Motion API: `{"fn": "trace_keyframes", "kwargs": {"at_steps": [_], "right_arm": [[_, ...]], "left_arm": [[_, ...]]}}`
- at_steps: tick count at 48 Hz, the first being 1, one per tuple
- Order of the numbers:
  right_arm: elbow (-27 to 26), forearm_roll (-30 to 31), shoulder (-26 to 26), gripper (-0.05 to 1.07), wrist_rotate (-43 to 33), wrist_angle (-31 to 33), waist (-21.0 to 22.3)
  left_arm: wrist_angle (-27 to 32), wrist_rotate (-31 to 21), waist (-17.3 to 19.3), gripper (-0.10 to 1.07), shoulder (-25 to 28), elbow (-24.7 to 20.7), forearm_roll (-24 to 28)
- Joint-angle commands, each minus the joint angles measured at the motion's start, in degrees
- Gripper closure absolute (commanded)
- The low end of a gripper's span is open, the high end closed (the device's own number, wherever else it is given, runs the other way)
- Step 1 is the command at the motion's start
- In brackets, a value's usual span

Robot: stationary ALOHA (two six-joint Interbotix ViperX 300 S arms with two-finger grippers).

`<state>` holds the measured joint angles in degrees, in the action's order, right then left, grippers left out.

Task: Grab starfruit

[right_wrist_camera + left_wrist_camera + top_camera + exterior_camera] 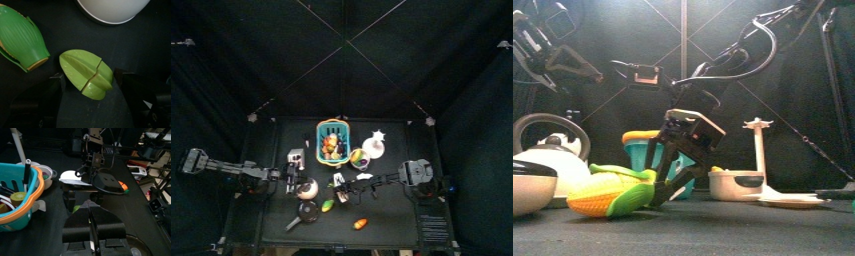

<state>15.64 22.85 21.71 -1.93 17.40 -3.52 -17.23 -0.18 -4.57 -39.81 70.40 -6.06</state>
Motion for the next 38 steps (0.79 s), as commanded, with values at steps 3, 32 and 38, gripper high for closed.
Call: {"fn": "trace_keyframes", "kwargs": {"at_steps": [3,32,38], "right_arm": [[-1.32,0.00,-1.14,0.08,0.18,-0.18,0.00],[-0.53,-0.44,-4.83,0.37,-0.18,2.55,-0.09],[-0.35,-0.53,-5.45,0.37,-0.26,2.81,0.00]], "left_arm": [[-0.53,0.00,-0.09,0.73,0.09,-0.70,0.00],[-0.53,-0.09,-0.18,0.73,0.09,-0.70,0.00],[-0.44,-0.09,-0.18,0.73,0.09,-0.70,0.00]]}}
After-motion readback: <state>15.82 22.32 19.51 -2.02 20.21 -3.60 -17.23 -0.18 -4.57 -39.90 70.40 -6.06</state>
